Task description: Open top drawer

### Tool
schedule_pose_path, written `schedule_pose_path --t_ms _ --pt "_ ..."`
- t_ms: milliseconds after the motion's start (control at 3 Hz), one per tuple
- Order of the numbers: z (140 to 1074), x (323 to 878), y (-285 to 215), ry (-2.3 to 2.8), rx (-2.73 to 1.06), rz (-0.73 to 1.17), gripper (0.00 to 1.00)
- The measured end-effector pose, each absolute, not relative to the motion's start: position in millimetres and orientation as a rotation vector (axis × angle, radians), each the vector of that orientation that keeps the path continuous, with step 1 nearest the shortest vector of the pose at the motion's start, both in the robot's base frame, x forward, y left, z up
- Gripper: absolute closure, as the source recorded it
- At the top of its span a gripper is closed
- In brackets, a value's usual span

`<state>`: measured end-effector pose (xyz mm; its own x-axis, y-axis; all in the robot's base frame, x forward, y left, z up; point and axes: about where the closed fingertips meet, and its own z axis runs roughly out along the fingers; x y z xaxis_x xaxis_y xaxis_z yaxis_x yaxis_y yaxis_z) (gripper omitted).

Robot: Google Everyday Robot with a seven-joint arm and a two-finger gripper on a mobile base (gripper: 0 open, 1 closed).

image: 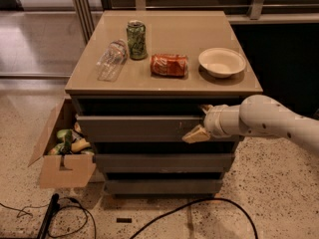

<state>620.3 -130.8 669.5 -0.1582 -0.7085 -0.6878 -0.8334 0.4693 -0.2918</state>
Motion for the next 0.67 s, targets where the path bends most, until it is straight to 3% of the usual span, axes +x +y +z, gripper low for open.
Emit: schedule_pose_path --t_ms 667 --pt "669.5 620.3 -130.7 1.913 -1.287 0.196 0.73"
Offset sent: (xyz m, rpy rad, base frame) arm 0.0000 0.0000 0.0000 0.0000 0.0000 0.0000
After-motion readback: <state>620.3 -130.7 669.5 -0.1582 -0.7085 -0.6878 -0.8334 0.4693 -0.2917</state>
